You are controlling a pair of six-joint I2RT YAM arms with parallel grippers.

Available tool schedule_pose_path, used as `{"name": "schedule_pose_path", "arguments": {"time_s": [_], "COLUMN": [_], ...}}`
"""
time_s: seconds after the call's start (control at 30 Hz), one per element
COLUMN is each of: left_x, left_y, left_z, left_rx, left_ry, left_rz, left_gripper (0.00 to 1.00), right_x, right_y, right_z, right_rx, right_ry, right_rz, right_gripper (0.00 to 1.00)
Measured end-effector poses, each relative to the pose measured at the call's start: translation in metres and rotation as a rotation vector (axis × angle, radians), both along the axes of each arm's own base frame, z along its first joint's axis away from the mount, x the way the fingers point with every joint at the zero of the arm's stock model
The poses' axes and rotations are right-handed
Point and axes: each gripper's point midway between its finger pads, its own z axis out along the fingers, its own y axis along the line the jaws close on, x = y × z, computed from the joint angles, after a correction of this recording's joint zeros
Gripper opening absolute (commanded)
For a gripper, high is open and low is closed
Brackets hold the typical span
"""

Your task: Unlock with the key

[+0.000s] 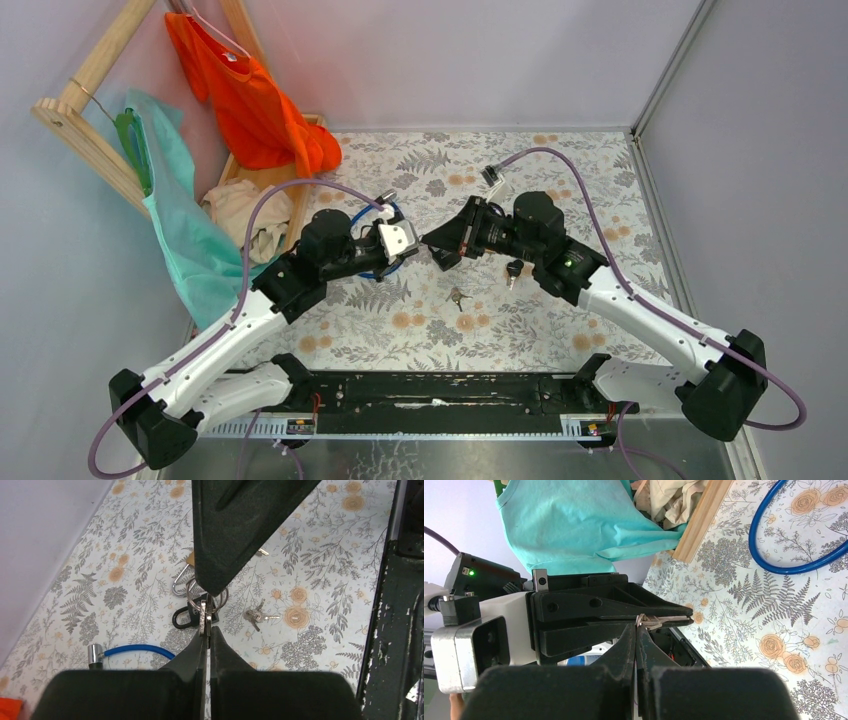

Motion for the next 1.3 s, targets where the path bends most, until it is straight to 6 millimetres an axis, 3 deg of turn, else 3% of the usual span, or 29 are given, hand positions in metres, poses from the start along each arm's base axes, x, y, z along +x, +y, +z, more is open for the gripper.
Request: {"name": "schedule_pose_path", "arguments": {"time_s": [0.03,0.1,0.23,0.27,0.37,0.6,0.73,0.9,0.97,1.17,1.3], "left_x": [0.0,0.001,0.005,0.007,0.012,0.006,0.0,-0.001,0.002,0.011,0.015], "left_y": [0.0,0.001,0.008,0.011,0.018,0.034,0.037,0.032,0.028,0.019,0.018], "left_z": [0.0,0.001,0.008,0.009,0.011,0.002,-0.021,-0.047,-0.043,-0.001,0.01], "left_rx": [0.005,0.02,0.089,0.119,0.227,0.537,0.675,0.714,0.707,0.67,0.672], "left_ry": [-0.009,-0.042,-0.216,-0.271,-0.439,-0.934,-1.175,-1.336,-1.401,-1.576,-1.616], "left_rz": [-0.004,-0.015,-0.059,-0.069,-0.121,-0.348,-0.473,-0.509,-0.488,-0.369,-0.328], "left_gripper": [0.0,0.0,0.0,0.0,0.0,0.0,0.0,0.0,0.0,0.0,0.0], "right_x": [0.0,-0.002,-0.004,-0.004,-0.001,0.035,0.038,0.027,0.02,0.01,-0.002], "right_y": [0.0,-0.002,-0.006,-0.009,-0.018,-0.046,-0.04,-0.027,-0.022,-0.01,0.006], "right_z": [0.0,0.001,0.001,0.001,0.0,0.014,0.003,-0.009,-0.014,-0.03,-0.029], "right_rx": [0.0,0.001,-0.02,-0.03,-0.072,-0.085,-0.081,-0.024,0.017,0.101,0.125], "right_ry": [-0.001,-0.003,-0.03,-0.043,-0.074,-0.121,-0.089,-0.059,-0.038,0.022,0.01], "right_rz": [0.0,0.0,-0.001,-0.003,-0.017,-0.067,-0.001,0.109,0.154,0.222,0.274], "right_gripper": [0.08,0.42,0.71,0.75,0.75,0.69,0.67,0.62,0.61,0.57,0.48]}}
